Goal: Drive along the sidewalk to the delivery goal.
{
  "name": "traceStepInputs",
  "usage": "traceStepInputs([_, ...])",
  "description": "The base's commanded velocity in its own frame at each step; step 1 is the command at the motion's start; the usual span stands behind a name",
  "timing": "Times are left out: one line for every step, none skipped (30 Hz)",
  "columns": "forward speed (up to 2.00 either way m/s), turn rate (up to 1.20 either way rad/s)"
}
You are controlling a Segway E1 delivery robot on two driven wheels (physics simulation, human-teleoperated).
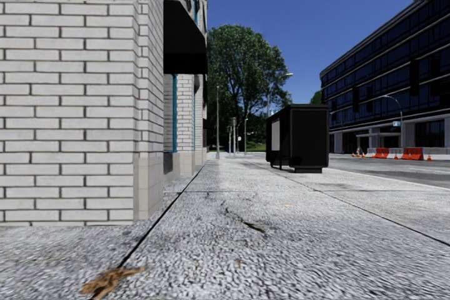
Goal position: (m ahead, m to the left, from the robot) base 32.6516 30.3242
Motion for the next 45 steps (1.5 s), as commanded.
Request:
traceStepInputs([2.0, 0.24])
traceStepInputs([2.0, 0.0])
traceStepInputs([2.0, 0.0])
traceStepInputs([2.0, 0.0])
traceStepInputs([2.0, 0.0])
traceStepInputs([2.0, 0.0])
traceStepInputs([2.0, 0.0])
traceStepInputs([2.0, 0.0])
traceStepInputs([2.0, 0.0])
traceStepInputs([2.0, 0.0])
traceStepInputs([2.0, 0.0])
traceStepInputs([2.0, 0.0])
traceStepInputs([2.0, 0.0])
traceStepInputs([2.0, 0.0])
traceStepInputs([2.0, 0.0])
traceStepInputs([2.0, 0.0])
traceStepInputs([2.0, 0.0])
traceStepInputs([2.0, 0.0])
traceStepInputs([2.0, 0.0])
traceStepInputs([2.0, 0.0])
traceStepInputs([2.0, 0.0])
traceStepInputs([2.0, 0.0])
traceStepInputs([2.0, 0.0])
traceStepInputs([2.0, 0.0])
traceStepInputs([2.0, 0.0])
traceStepInputs([2.0, 0.0])
traceStepInputs([2.0, 0.0])
traceStepInputs([2.0, 0.0])
traceStepInputs([2.0, 0.0])
traceStepInputs([2.0, 0.0])
traceStepInputs([2.0, 0.0])
traceStepInputs([2.0, 0.0])
traceStepInputs([2.0, 0.0])
traceStepInputs([2.0, 0.0])
traceStepInputs([2.0, 0.0])
traceStepInputs([2.0, 0.0])
traceStepInputs([2.0, 0.0])
traceStepInputs([2.0, 0.0])
traceStepInputs([2.0, 0.0])
traceStepInputs([2.0, 0.0])
traceStepInputs([2.0, 0.0])
traceStepInputs([2.0, 0.0])
traceStepInputs([2.0, 0.0])
traceStepInputs([2.0, 0.0])
traceStepInputs([2.0, 0.0])
